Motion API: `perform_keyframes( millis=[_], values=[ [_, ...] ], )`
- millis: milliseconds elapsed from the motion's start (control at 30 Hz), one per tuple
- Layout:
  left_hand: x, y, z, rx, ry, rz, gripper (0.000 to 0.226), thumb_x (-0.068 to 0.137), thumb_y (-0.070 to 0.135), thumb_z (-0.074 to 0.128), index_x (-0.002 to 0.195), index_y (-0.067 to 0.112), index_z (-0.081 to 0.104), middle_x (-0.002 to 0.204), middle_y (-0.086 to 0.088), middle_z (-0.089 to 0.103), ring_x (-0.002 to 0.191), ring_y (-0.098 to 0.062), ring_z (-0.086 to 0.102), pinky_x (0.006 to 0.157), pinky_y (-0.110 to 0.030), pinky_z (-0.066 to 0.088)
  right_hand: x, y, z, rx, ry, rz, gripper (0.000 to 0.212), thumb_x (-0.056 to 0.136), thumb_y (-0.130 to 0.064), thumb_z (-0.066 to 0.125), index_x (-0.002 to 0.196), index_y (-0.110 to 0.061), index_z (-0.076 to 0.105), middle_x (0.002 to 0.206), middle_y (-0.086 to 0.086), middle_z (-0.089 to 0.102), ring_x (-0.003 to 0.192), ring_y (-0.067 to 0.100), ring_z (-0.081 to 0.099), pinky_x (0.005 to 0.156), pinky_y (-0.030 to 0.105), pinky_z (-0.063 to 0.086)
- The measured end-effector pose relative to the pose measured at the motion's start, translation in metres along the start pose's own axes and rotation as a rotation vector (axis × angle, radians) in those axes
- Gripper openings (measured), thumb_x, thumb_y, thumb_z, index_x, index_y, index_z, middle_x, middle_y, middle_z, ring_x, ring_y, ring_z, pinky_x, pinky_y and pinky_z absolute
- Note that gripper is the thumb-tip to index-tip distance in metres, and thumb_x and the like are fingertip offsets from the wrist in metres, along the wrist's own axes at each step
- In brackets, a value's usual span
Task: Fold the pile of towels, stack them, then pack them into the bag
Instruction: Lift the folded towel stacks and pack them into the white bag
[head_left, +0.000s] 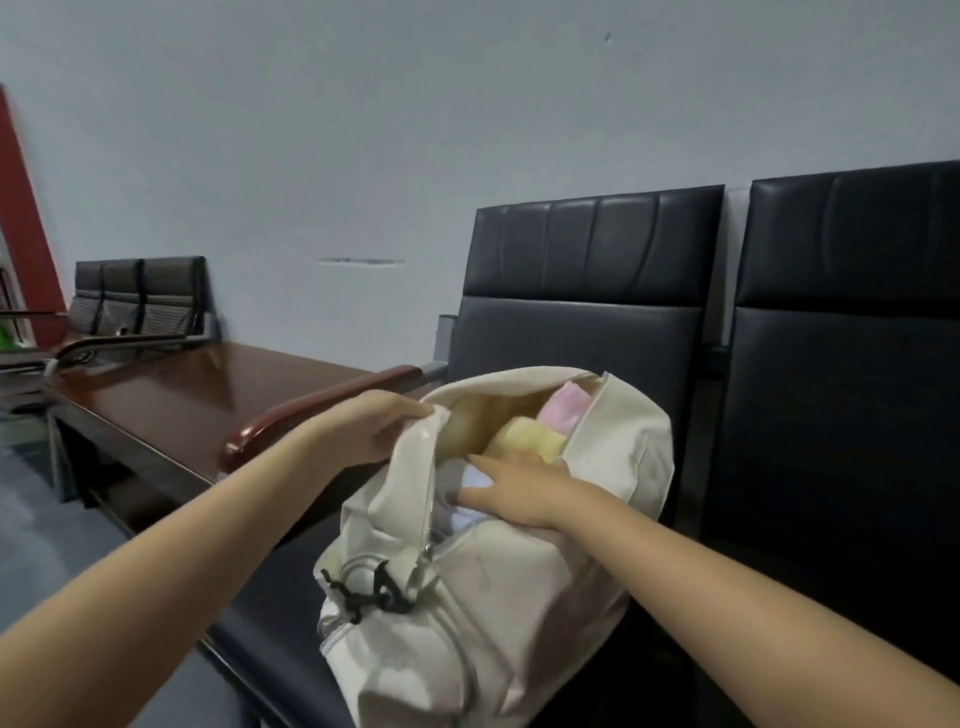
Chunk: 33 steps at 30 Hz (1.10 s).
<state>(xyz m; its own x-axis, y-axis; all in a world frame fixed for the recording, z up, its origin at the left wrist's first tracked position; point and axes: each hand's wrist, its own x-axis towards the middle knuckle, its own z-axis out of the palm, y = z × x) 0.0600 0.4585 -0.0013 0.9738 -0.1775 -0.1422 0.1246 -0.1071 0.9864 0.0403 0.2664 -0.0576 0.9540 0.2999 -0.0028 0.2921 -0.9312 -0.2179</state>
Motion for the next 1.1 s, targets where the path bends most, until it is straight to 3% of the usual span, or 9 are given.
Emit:
perform_keyframes(
  millis=[100,200,300,433,533,633,767,900,1100],
  values=[
    [0.002,-0.024,0.014,0.101,-0.006,-0.087,0.02,0.095,0.016,0.056,0.09,-0.001,0.066,0.08,-0.016,0.065,0.07,-0.023,0.061,0.069,-0.032,0.049,0.0,-0.005,0.001,0.028,0.019,-0.051,0.06,0.087,-0.072,0.033,0.143,-0.05,0.031,0.146,-0.004,0.046,0.127,0.03,0.043,0.096,0.051,0.028],
    [0.019,-0.03,0.008,0.426,0.212,0.156,0.013,0.084,0.021,0.062,0.074,0.015,0.058,0.081,-0.014,0.055,0.067,-0.021,0.053,0.063,-0.031,0.045,0.003,-0.006,-0.004,0.213,-0.038,-0.106,0.05,0.093,-0.058,0.038,0.137,-0.034,0.048,0.138,0.0,0.054,0.125,0.026,0.048,0.097,0.045,0.034],
    [0.034,-0.019,0.011,0.858,0.375,0.41,0.019,0.081,0.031,0.062,0.099,0.024,0.063,0.106,-0.006,0.061,0.095,-0.022,0.058,0.086,-0.037,0.048,0.012,0.01,-0.017,0.516,0.19,-0.067,0.035,0.095,-0.029,0.046,0.104,-0.002,0.065,0.111,0.015,0.065,0.106,0.026,0.059,0.095,0.041,0.043],
    [0.061,-0.007,0.033,1.258,0.315,0.619,0.035,0.087,0.032,0.053,0.119,0.023,0.066,0.127,-0.001,0.056,0.117,-0.021,0.051,0.089,-0.034,0.044,0.025,0.045,-0.032,0.177,0.533,0.053,0.03,0.089,-0.023,0.047,0.108,-0.02,0.07,0.123,-0.002,0.059,0.121,0.022,0.046,0.096,0.038,0.042],
    [0.083,-0.005,0.05,1.488,0.308,0.472,0.035,0.088,0.035,0.05,0.116,0.019,0.062,0.121,-0.004,0.053,0.112,-0.025,0.05,0.082,-0.037,0.043,0.033,0.062,-0.028,0.09,0.394,0.137,0.042,0.089,-0.038,0.047,0.13,-0.03,0.052,0.146,-0.005,0.037,0.141,0.024,0.021,0.11,0.052,0.024],
    [0.103,-0.012,0.055,1.496,0.319,0.304,0.047,0.087,0.043,0.052,0.127,0.019,0.056,0.125,-0.006,0.053,0.116,-0.028,0.053,0.088,-0.039,0.045,0.044,0.068,-0.007,0.053,0.15,0.138,0.057,0.093,-0.054,0.04,0.146,-0.038,0.031,0.159,-0.005,0.013,0.148,0.025,0.0,0.112,0.063,0.007],
    [0.115,-0.03,0.047,1.339,0.23,0.097,0.037,0.084,0.035,0.056,0.116,0.02,0.066,0.115,-0.001,0.065,0.106,-0.026,0.06,0.092,-0.033,0.046,0.053,0.07,0.009,0.087,0.086,0.172,0.062,0.095,-0.058,0.035,0.151,-0.04,0.018,0.163,-0.009,-0.003,0.149,0.02,-0.01,0.114,0.06,-0.006],
    [0.116,-0.043,0.04,1.098,0.266,0.179,0.015,0.077,0.027,0.062,0.078,0.018,0.073,0.081,-0.001,0.069,0.081,-0.022,0.063,0.079,-0.033,0.053,0.054,0.071,0.01,0.06,0.06,0.182,0.063,0.096,-0.058,0.033,0.152,-0.04,0.013,0.163,-0.008,-0.006,0.149,0.02,-0.012,0.114,0.059,-0.006],
    [0.108,-0.047,0.023,0.5,0.362,0.327,0.019,0.084,0.035,0.07,0.085,0.018,0.077,0.077,0.006,0.073,0.079,-0.01,0.066,0.075,-0.026,0.051,0.05,0.072,0.011,0.032,0.057,0.183,0.063,0.098,-0.058,0.03,0.153,-0.038,0.008,0.163,-0.007,-0.009,0.149,0.021,-0.014,0.114,0.059,-0.005]
  ],
)
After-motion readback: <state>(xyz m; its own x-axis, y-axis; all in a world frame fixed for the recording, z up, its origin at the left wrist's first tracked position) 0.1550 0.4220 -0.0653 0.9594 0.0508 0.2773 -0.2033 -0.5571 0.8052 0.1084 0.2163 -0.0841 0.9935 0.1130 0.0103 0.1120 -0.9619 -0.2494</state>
